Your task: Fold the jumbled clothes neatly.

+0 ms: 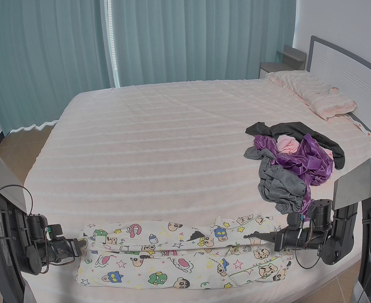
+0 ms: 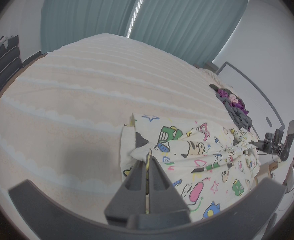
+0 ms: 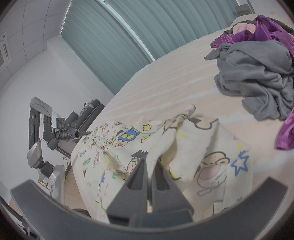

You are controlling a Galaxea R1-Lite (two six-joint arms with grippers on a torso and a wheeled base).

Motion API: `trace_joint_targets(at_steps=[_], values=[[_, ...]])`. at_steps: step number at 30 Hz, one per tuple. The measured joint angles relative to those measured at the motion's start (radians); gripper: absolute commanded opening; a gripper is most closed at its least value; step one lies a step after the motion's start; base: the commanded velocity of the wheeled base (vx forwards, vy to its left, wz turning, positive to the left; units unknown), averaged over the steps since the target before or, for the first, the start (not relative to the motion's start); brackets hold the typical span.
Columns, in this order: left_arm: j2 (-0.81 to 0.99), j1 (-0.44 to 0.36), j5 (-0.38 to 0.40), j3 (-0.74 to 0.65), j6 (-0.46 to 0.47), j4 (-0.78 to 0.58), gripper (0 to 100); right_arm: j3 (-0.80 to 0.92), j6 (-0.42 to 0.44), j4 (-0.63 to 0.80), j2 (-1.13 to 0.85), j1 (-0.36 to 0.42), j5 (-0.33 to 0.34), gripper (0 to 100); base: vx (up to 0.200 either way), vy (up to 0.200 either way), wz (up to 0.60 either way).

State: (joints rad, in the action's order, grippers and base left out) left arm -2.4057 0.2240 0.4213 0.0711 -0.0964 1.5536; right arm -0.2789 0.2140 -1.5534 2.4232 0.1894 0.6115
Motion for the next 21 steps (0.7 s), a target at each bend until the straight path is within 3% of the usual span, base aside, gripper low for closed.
trace_joint_targets(at_steps=[10, 11, 12, 13, 21], values=[[-0.063, -0.001, 0.0, -0.018, 0.021, 0.001, 0, 0.033, -0.037, 0.0, 0.044, -0.004, -0.007, 0, 0.0, 0.0, 0.0], [-0.066, 0.0, 0.0, -0.021, 0.023, 0.001, 100, 0.033, -0.037, 0.0, 0.05, -0.008, -0.007, 0, 0.0, 0.0, 0.0], [-0.067, 0.0, -0.001, -0.024, 0.023, 0.002, 100, 0.033, -0.037, 0.0, 0.053, -0.011, -0.008, 0, 0.0, 0.0, 0.0], [-0.068, 0.0, -0.001, -0.024, 0.023, 0.001, 100, 0.032, -0.036, 0.0, 0.054, -0.011, -0.008, 100, 0.0, 0.0, 0.0], [-0.073, 0.008, 0.001, -0.048, 0.022, 0.003, 100, 0.054, -0.034, 0.0, 0.055, -0.037, -0.008, 100, 0.0, 0.0, 0.0]])
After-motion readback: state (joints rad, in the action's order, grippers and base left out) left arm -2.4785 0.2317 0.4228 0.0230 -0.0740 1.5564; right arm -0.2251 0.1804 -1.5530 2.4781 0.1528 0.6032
